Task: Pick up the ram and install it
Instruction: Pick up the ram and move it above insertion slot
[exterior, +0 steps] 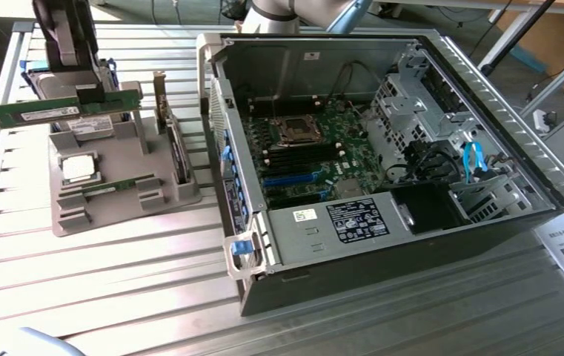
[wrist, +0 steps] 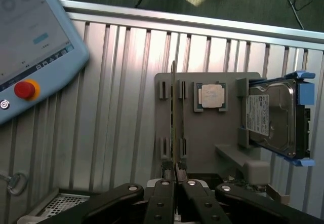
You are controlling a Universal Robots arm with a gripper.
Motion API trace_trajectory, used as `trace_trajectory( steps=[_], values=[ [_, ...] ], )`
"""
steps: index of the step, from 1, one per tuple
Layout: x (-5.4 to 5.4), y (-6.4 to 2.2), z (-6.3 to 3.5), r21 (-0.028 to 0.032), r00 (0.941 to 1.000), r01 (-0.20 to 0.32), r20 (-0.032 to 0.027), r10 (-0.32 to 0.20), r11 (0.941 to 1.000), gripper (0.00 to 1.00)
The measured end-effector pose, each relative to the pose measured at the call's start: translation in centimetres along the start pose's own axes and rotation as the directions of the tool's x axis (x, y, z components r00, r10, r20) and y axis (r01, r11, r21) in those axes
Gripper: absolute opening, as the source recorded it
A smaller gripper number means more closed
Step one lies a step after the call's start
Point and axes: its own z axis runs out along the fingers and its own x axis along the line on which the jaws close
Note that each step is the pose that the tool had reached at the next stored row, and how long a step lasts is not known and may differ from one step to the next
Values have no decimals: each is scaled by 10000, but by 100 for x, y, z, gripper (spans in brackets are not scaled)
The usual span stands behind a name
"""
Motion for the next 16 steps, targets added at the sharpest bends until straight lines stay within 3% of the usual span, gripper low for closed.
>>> trace_trajectory(
  steps=[8, 16],
  values=[
    [15, -130, -6, 0, 10000, 2, 0, -2, 10000, 12],
    [35, -316, -15, 0, 10000, 8, 0, -8, 10000, 12]
  ],
)
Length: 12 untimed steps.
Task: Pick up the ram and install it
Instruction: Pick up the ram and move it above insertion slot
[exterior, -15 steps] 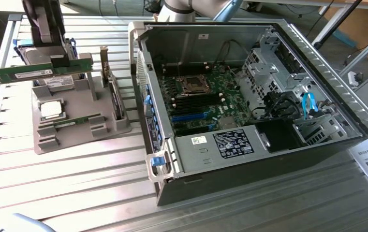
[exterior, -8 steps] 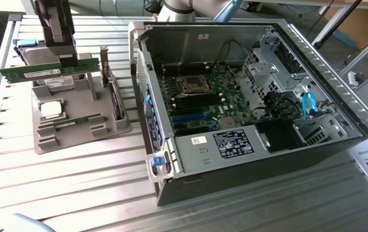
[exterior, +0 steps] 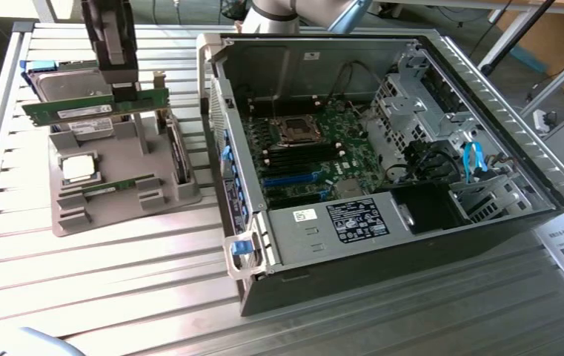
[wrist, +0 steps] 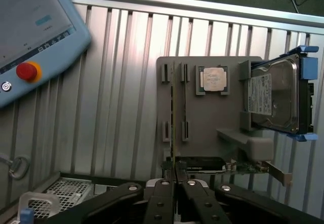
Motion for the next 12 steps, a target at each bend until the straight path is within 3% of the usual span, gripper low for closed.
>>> trace_trajectory(
  steps=[12],
  values=[
    [30, -299, -14, 0, 10000, 18, -1, -18, 10000, 12]
  ],
)
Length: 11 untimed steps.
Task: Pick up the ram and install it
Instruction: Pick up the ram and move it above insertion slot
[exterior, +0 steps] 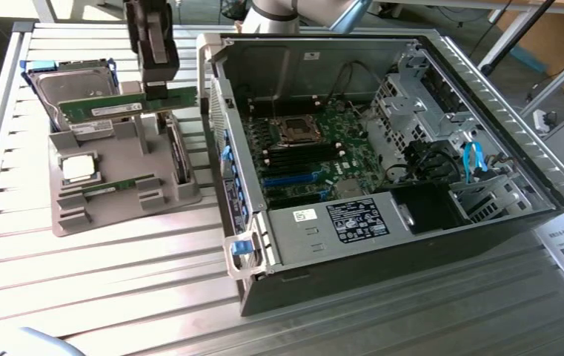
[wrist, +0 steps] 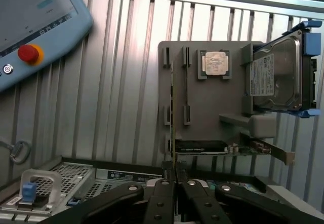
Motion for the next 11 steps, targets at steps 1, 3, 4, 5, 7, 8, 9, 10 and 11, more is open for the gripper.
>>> trace_trajectory(
  steps=[1, 3, 4, 5, 7, 8, 9, 10, 11],
  values=[
    [3, -27, -1, 1, 10000, 2, 0, -2, 10000, 12],
    [8, -82, -4, 0, 10000, 7, -1, -7, 10000, 12],
    [11, -107, -5, 0, 10000, 8, 0, -8, 10000, 12],
    [13, -131, -6, 0, 10000, 11, 0, -11, 10000, 12],
    [18, -178, -8, -1, 10000, 16, -1, -16, 10000, 12],
    [20, -202, -10, -1, 10000, 19, -1, -19, 10000, 12],
    [23, -226, -11, 0, 10000, 23, -1, -23, 10000, 12],
    [25, -251, -12, -1, 10000, 27, -1, -27, 10000, 12],
    [27, -276, -12, 0, 10000, 31, -1, -31, 10000, 12]
  ],
)
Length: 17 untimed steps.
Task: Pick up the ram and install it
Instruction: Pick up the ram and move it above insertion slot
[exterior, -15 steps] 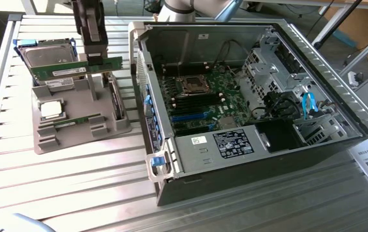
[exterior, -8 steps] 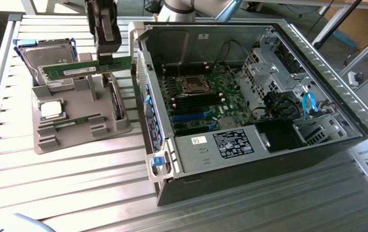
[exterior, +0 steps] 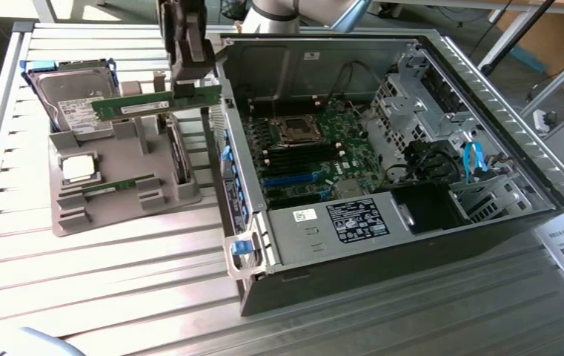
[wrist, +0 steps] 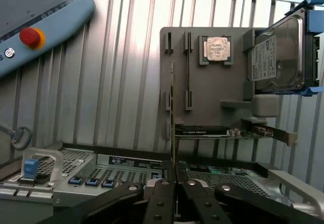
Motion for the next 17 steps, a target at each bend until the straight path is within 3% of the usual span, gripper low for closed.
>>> trace_trajectory(
  steps=[9, 17],
  values=[
    [23, -223, -11, -2, 10000, 34, -2, -34, 10000, 12],
    [53, -490, -23, -3, 10000, 81, -4, -81, 10000, 12]
  ],
)
